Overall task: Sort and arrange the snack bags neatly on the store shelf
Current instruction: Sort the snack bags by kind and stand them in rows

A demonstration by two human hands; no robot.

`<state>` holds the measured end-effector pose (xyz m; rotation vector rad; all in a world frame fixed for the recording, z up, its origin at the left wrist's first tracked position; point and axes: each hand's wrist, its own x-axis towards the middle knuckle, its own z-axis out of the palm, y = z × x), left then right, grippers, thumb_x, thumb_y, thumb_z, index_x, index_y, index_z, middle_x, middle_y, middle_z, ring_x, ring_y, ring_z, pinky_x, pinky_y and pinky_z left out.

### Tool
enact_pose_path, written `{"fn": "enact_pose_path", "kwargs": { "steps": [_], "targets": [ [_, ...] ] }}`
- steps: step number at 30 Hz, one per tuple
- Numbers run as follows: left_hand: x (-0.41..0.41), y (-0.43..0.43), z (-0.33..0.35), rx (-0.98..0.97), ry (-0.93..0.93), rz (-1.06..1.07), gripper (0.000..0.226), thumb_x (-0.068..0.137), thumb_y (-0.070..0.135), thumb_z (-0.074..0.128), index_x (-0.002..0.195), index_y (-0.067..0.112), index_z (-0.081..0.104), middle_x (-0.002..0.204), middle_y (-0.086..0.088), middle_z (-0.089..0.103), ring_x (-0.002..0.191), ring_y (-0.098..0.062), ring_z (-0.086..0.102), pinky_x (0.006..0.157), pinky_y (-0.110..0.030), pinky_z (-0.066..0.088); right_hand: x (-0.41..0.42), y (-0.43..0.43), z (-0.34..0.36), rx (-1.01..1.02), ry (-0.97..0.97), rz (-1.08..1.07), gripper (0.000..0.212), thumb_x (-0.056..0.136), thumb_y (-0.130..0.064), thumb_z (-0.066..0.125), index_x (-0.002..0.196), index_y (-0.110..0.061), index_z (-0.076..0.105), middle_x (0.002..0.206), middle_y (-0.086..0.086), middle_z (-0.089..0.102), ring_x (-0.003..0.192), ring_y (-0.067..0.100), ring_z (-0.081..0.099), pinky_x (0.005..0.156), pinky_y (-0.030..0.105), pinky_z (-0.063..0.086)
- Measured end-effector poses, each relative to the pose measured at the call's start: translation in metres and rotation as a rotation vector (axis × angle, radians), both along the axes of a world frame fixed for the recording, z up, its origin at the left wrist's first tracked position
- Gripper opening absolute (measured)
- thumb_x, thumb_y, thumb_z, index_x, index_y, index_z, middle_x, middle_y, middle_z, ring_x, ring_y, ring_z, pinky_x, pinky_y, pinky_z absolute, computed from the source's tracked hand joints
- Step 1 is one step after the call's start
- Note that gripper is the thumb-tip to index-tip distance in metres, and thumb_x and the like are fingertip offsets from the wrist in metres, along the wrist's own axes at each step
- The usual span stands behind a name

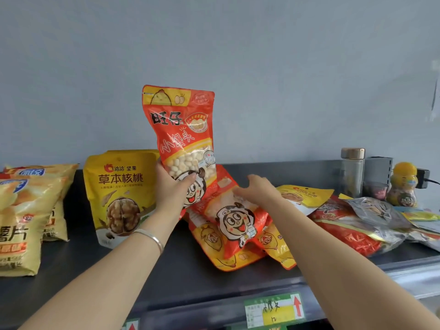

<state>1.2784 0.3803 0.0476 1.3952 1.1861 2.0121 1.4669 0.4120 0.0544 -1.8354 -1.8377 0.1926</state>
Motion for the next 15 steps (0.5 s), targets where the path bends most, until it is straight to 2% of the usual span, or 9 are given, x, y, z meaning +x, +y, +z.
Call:
{"fn": "enact_pose_path", "kwargs": {
  "steps": [3, 5, 6, 8, 11, 13, 15],
  "targets": [
    [-0.006, 0.007, -0.007, -0.016, -0.039, -0.015, 0.071, 0.074, 0.009, 0.076, 0.131, 0.021, 0.035, 0.123, 0.000, 0.055, 0.113, -0.021, 0.056, 0.096, -0.049, 0.048, -0.007, 0.005, -0.004, -0.119, 0.005, 0.031, 0.092, 0.078, -0.067, 0.058, 0.149, -0.019, 0.023, 0.144, 0.007, 0.046, 0.129, 0.030, 0.047, 0.102, 0.047, 0.041],
    [-0.007, 0.011, -0.011, -0.021, -0.054, -0.033, 0.070, 0.075, 0.010, 0.075, 0.131, 0.022, 0.035, 0.124, 0.000, 0.054, 0.113, -0.021, 0.055, 0.096, -0.049, 0.048, -0.016, 0.009, -0.004, -0.143, 0.085, 0.062, 0.097, 0.073, -0.066, 0.065, 0.147, -0.019, 0.025, 0.143, 0.007, 0.046, 0.128, 0.030, 0.046, 0.105, 0.050, 0.039],
    [-0.007, 0.012, -0.013, -0.022, -0.063, -0.042, 0.070, 0.075, 0.010, 0.075, 0.131, 0.022, 0.035, 0.124, 0.000, 0.054, 0.113, -0.020, 0.055, 0.096, -0.049, 0.047, -0.019, 0.011, -0.004, -0.150, 0.118, 0.064, 0.092, 0.072, -0.062, 0.068, 0.143, -0.018, 0.031, 0.136, 0.007, 0.051, 0.123, 0.029, 0.051, 0.103, 0.049, 0.041],
    [-0.007, 0.013, -0.015, -0.015, -0.073, -0.054, 0.070, 0.075, 0.011, 0.076, 0.130, 0.023, 0.034, 0.124, 0.001, 0.054, 0.114, -0.020, 0.055, 0.096, -0.049, 0.048, -0.022, 0.012, -0.004, -0.136, 0.179, 0.053, 0.064, 0.075, -0.050, 0.072, 0.121, -0.013, 0.046, 0.111, 0.006, 0.060, 0.104, 0.024, 0.060, 0.092, 0.040, 0.051],
    [-0.004, 0.009, -0.014, 0.020, -0.069, -0.070, 0.071, 0.075, 0.011, 0.076, 0.132, 0.022, 0.034, 0.124, 0.002, 0.054, 0.114, -0.018, 0.055, 0.097, -0.047, 0.048, -0.019, 0.016, -0.003, -0.065, 0.297, 0.033, 0.030, 0.078, -0.031, 0.071, 0.090, -0.011, 0.053, 0.089, 0.008, 0.062, 0.080, 0.021, 0.063, 0.070, 0.032, 0.054],
    [-0.001, 0.004, -0.009, 0.063, -0.032, -0.075, 0.071, 0.076, 0.010, 0.075, 0.134, 0.020, 0.034, 0.122, 0.005, 0.053, 0.113, -0.014, 0.054, 0.097, -0.043, 0.048, -0.015, 0.017, -0.001, -0.007, 0.398, 0.018, 0.021, 0.079, -0.024, 0.070, 0.077, -0.011, 0.053, 0.082, 0.009, 0.062, 0.070, 0.021, 0.060, 0.064, 0.032, 0.052],
    [0.002, -0.001, -0.002, 0.120, 0.027, -0.065, 0.070, 0.077, 0.011, 0.074, 0.133, 0.020, 0.034, 0.122, 0.007, 0.052, 0.113, -0.010, 0.053, 0.097, -0.037, 0.047, -0.009, 0.017, -0.001, 0.070, 0.496, 0.007, 0.023, 0.080, -0.021, 0.069, 0.068, -0.012, 0.052, 0.076, 0.009, 0.061, 0.066, 0.022, 0.058, 0.067, 0.036, 0.053]
  ]
}}
